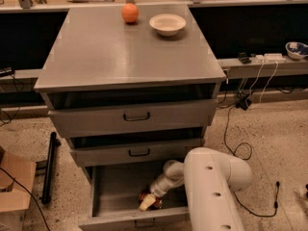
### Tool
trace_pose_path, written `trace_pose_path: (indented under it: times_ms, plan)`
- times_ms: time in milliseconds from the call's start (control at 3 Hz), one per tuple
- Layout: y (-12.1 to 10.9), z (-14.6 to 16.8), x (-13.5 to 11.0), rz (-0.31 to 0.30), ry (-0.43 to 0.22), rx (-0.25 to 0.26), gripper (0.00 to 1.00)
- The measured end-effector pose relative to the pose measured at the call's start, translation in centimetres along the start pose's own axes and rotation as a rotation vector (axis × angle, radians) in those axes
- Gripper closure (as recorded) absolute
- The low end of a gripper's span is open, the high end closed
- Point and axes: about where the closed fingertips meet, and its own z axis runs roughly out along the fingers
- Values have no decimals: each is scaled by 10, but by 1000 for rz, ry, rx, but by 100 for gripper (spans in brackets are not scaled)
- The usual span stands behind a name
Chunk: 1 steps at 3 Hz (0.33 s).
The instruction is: Place coke can into bottom drawer
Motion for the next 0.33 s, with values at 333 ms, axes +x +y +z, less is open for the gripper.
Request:
trace_pose_path:
  times_ms: [333]
  plan:
    - [0,0,0,0,0,0,0]
